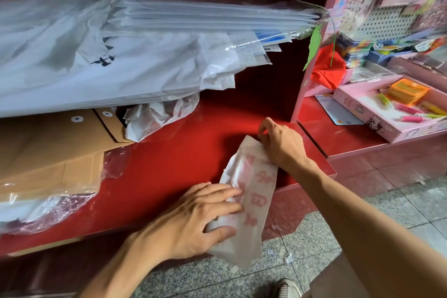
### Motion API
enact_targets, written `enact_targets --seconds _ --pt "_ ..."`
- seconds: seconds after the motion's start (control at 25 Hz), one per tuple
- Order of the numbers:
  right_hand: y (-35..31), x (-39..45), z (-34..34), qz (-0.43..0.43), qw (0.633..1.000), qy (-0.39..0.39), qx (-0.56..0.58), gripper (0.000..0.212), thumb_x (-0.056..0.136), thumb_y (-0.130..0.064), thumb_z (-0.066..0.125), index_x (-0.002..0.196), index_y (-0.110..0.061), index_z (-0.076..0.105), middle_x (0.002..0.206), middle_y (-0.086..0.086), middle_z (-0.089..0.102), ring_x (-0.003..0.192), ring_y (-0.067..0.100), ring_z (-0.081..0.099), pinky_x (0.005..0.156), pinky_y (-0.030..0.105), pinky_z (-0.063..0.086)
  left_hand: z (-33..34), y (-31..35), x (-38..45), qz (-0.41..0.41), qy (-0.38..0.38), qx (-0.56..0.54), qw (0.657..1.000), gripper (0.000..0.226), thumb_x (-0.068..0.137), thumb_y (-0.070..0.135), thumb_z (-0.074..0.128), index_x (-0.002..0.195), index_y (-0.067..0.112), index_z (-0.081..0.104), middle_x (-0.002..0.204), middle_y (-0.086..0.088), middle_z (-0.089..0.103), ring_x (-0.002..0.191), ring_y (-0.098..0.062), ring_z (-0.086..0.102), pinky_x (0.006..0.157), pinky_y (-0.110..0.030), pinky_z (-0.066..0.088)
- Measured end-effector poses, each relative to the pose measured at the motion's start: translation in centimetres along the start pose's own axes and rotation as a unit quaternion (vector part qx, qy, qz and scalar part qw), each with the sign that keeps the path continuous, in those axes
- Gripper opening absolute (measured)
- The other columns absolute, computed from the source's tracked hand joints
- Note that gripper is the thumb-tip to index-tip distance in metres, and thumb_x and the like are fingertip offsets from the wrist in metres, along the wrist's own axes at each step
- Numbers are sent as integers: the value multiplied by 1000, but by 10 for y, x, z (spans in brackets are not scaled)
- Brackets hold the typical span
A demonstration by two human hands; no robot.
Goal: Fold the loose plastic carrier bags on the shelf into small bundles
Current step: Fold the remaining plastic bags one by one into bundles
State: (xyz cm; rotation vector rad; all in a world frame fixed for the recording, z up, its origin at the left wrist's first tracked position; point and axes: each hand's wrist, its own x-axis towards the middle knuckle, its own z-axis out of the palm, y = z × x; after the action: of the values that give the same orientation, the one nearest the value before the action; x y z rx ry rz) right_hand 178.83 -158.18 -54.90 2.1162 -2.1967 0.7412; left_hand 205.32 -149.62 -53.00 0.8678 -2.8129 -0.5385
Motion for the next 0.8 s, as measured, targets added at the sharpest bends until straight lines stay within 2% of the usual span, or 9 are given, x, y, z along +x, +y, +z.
enact_targets --seconds 0.12,0.24,0.36,0.48,0.56,0.64,0.68,0.72,0.8 --pt "-11 2 -3 -11 996 79 -28 15 94 -25 53 101 -12 56 97 9 60 85 34 56 66 38 39 1 -6 3 -41 -15 55 998 47 98 61 34 139 41 47 157 29 6 142 14 -9 120 -29 -4" --pt "-27 4 -22 -26 994 104 -6 12 91 -21 51 93 -13 59 90 7 62 80 35 56 67 38 39 -7 -6 9 -73 -10 31 997 40 97 58 33 132 39 40 155 25 23 143 9 6 122 -36 3" --pt "-44 -9 -41 -51 998 -29 -6 15 91 -33 53 92 -21 62 88 2 69 80 31 65 69 37 51 -9 -13 15 -112 -13 56 992 55 90 61 16 141 42 25 156 23 23 146 3 7 121 -47 -1" --pt "-50 -27 -47 -61 976 -209 -15 24 93 -46 53 107 -30 64 110 -5 67 98 23 63 85 40 50 -6 -20 27 -177 19 52 983 55 99 56 15 152 40 13 159 22 18 148 -4 3 120 -50 -8" --pt "-48 -30 -44 -78 970 -230 -20 32 95 -47 50 122 -33 59 127 -10 57 113 21 55 92 43 44 -8 -27 32 -201 61 -32 977 51 101 54 19 150 41 22 157 21 26 147 0 12 121 -47 0" --pt "-47 -28 -39 -85 969 -226 -52 43 96 -44 49 138 -35 47 144 -15 44 125 23 44 98 46 37 -17 -32 28 -175 107 -150 967 53 94 64 28 143 46 35 151 23 36 140 6 26 120 -40 18" --pt "-47 -26 -36 -88 968 -226 -69 47 97 -45 48 142 -36 43 148 -16 40 128 23 40 100 47 35 -23 -34 24 -149 101 -160 971 57 89 70 35 141 47 38 149 25 37 137 8 28 119 -37 22" --pt "-48 -25 -35 -91 966 -227 -81 49 97 -47 48 144 -37 40 150 -16 37 129 23 39 100 47 34 -27 -34 19 -124 76 -128 981 65 83 74 41 142 47 36 150 27 33 138 11 25 120 -35 20" --pt "-48 -24 -31 -96 964 -230 -94 47 98 -48 45 143 -37 40 149 -15 38 129 24 39 99 47 34 -26 -29 15 -94 9 2 996 86 77 77 50 150 43 22 154 28 12 142 13 6 123 -34 1"
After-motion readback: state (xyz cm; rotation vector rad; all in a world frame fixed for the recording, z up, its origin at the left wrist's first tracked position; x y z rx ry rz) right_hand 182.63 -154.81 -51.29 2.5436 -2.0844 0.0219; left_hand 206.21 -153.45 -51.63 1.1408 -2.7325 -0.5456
